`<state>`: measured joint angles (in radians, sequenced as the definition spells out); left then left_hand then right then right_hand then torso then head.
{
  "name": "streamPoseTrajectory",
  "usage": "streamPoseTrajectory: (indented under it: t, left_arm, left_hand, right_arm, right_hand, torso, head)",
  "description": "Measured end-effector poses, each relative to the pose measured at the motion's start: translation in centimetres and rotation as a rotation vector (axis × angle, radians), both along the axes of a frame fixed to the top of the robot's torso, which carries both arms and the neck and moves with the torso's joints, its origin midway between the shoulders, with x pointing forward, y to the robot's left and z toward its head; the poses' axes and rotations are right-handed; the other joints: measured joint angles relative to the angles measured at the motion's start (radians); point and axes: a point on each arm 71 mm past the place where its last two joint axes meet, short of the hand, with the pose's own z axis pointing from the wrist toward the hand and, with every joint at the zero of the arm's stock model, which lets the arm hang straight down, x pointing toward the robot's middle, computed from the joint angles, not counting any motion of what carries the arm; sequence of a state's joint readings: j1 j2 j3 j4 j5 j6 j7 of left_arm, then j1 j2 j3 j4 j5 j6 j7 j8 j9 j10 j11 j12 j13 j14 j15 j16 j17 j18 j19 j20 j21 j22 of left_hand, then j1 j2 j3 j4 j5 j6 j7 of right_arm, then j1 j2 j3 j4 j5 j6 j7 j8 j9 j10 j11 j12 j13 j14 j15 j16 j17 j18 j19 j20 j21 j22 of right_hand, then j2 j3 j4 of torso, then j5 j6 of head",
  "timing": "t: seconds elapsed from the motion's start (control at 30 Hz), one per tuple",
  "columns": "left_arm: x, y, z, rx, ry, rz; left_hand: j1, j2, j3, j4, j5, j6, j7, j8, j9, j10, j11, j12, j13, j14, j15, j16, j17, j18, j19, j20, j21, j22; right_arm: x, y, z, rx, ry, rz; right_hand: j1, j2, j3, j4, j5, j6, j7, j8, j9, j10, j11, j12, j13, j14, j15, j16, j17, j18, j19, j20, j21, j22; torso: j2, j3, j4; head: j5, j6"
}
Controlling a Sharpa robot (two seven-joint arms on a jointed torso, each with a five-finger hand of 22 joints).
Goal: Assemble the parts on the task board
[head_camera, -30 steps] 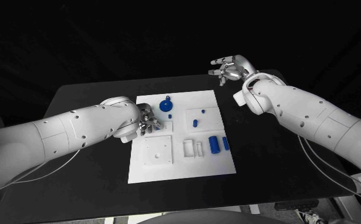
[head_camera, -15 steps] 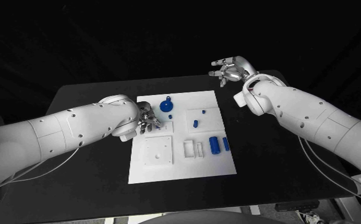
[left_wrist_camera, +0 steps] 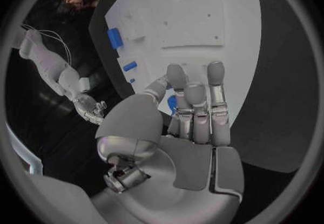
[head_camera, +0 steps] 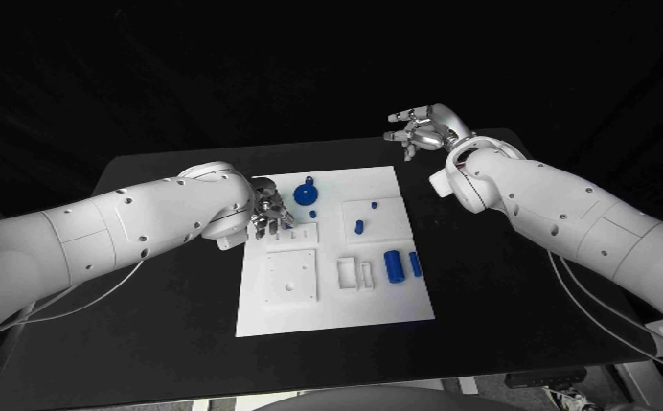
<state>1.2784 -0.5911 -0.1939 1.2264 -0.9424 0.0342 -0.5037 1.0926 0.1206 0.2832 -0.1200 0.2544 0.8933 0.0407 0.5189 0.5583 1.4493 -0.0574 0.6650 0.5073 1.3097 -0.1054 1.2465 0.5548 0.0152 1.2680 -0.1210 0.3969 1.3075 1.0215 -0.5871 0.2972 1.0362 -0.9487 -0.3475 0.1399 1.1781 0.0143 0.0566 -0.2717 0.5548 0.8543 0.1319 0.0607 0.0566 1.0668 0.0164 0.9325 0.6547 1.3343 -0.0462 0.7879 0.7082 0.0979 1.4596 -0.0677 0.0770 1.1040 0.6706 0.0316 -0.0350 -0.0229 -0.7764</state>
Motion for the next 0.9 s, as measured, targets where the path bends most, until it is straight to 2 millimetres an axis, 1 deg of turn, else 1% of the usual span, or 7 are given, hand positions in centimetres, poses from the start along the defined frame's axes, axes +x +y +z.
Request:
streamPoseTrajectory:
  t: [0.2,0.3,0.33,0.47,0.67,0.8,0.9]
  left_arm:
    - [0.8,0.4,0.7,0.034,0.044,-0.017]
    - [1.1,0.4,0.9,0.051,0.074,-0.028]
    - [1.2,0.4,1.0,0.056,0.083,-0.031]
    - [1.4,0.4,1.0,0.078,0.124,-0.046]
    - [1.7,0.1,0.9,0.102,0.173,-0.062]
    - [1.8,-0.2,0.9,0.111,0.192,-0.07]
    - [1.8,-0.4,0.9,0.115,0.201,-0.076]
  left_hand:
    - [-0.012,0.011,0.0,0.0,0.0,0.0,0.0,-0.021,0.058,0.0,0.0,-0.003,0.005,0.0,0.0,-0.004,0.004,0.0,-0.003,0.003,0.0,0.0]
    - [-0.02,0.019,0.0,0.0,0.001,0.0,0.0,-0.024,0.06,-0.011,0.004,-0.003,0.01,-0.002,0.002,-0.008,0.004,0.0,-0.009,0.002,0.0,0.0]
    - [-0.024,0.023,0.0,0.0,0.005,0.0,0.0,-0.025,0.092,-0.016,-0.001,-0.003,0.012,-0.004,0.003,-0.008,0.004,0.0,-0.013,0.001,0.0,0.0]
    - [-0.038,0.029,0.0,0.0,0.008,-0.002,-0.002,-0.018,0.101,-0.02,0.002,0.006,0.015,-0.008,0.0,-0.008,0.004,0.0,-0.014,-0.001,0.004,0.0]
    - [-0.054,0.035,0.003,0.001,0.006,-0.007,-0.007,-0.016,0.172,-0.031,0.002,0.007,0.016,-0.015,0.0,-0.008,0.004,0.0,-0.018,-0.004,0.004,0.001]
    - [-0.058,0.04,0.008,0.001,-0.032,-0.017,-0.017,-0.011,0.174,-0.047,0.004,0.014,0.019,-0.021,-0.001,-0.008,0.001,0.0,-0.018,-0.004,0.004,0.001]
    - [-0.06,0.042,0.008,0.0,-0.042,-0.026,-0.016,-0.005,0.174,-0.055,0.003,0.021,0.021,-0.024,-0.001,-0.008,-0.001,0.0,-0.021,-0.008,0.004,0.001]
  right_arm:
    - [0.0,0.1,0.0,0.0,0.002,0.003]
    - [0.0,0.1,-0.1,0.0,0.003,0.004]
    - [0.0,0.2,-0.1,0.0,0.004,0.005]
    - [0.0,0.2,-0.1,0.0,0.005,0.006]
    - [0.0,0.3,-0.1,-0.001,0.006,0.009]
    - [0.0,0.4,-0.1,-0.001,0.006,0.011]
    - [0.0,0.5,-0.1,-0.002,0.006,0.011]
  right_hand:
    - [0.0,0.0,0.002,0.0,0.0,0.0,0.0,0.0,0.0,0.0,0.0,0.0,0.0,0.0,0.0,0.0,0.0,0.0,0.0,0.0,0.0,0.0]
    - [0.0,0.0,0.002,0.0,0.0,0.0,0.0,0.0,0.0,0.0,0.0,0.0,0.0,0.0,0.0,0.0,0.0,0.0,0.0,0.0,0.0,0.0]
    - [0.0,0.0,0.004,-0.002,0.003,0.0,0.0,0.0,0.0,0.0,0.0,0.0,0.0,0.0,0.0,0.0,0.0,0.0,0.0,0.0,0.0,0.0]
    - [0.0,0.0,0.005,-0.003,0.004,-0.004,0.004,0.0,0.0,0.0,0.0,0.0,0.0,0.0,0.0,0.0,0.0,0.0,0.0,0.0,0.0,0.0]
    - [0.0,0.0,0.005,-0.003,0.004,-0.004,0.004,0.0,0.0,0.0,0.0,0.0,0.0,0.0,0.0,0.0,0.0,-0.001,0.0,0.0,0.0,0.0]
    - [0.0,0.0,0.01,-0.003,0.004,-0.004,0.004,0.0,0.0,0.0,0.0,0.0,0.0,0.0,0.0,0.0,0.0,-0.005,0.0,0.0,0.0,0.001]
    - [0.0,0.0,0.01,-0.003,0.004,-0.004,0.004,0.0,0.0,0.0,0.0,0.0,0.0,0.0,0.0,0.0,0.0,-0.005,0.0,0.0,0.0,0.001]
  torso:
    - [0.0,-0.0003,-0.001]
    - [0.0,-0.0005,-0.0017]
    - [0.0,-0.0006,-0.002]
    - [0.0,-0.0009,-0.0023]
    - [0.0,-0.0006,-0.0016]
    - [0.0,0.0,-0.0018]
    - [0.0,0.0001,-0.0022]
  head:
    - [0.002,0.001]
    - [0.004,0.002]
    - [0.004,0.002]
    - [0.004,0.001]
    - [0.003,0.0]
    - [0.002,-0.001]
    - [0.003,-0.002]
